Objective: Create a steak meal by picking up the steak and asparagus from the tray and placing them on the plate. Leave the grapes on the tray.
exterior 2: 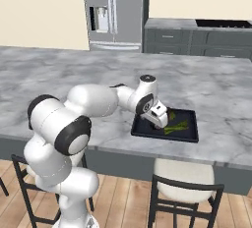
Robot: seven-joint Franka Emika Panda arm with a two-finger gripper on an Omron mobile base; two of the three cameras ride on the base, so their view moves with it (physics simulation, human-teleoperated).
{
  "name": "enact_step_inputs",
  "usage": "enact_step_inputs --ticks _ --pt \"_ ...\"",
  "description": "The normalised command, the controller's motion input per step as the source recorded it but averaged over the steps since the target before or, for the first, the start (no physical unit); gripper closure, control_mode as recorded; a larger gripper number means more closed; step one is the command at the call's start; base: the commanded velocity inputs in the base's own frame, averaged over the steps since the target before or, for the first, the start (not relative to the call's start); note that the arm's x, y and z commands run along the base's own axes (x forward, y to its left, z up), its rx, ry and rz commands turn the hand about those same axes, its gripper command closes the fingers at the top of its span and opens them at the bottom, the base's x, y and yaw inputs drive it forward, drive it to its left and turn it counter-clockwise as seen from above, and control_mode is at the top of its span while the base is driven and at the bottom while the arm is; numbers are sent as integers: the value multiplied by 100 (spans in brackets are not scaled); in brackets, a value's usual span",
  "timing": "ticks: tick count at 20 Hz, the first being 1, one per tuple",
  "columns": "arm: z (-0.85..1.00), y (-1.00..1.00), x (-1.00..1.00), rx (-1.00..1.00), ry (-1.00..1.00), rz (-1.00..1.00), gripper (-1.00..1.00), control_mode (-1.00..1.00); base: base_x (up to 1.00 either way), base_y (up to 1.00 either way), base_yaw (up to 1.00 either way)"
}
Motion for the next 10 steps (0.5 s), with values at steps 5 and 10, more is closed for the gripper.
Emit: enact_step_inputs --ticks 5,10 --pt "-20 -4 39 1 1 0 -100 -100 0 0 0" --pt "-29 -3 32 0 0 0 -100 -100 0 0 0"
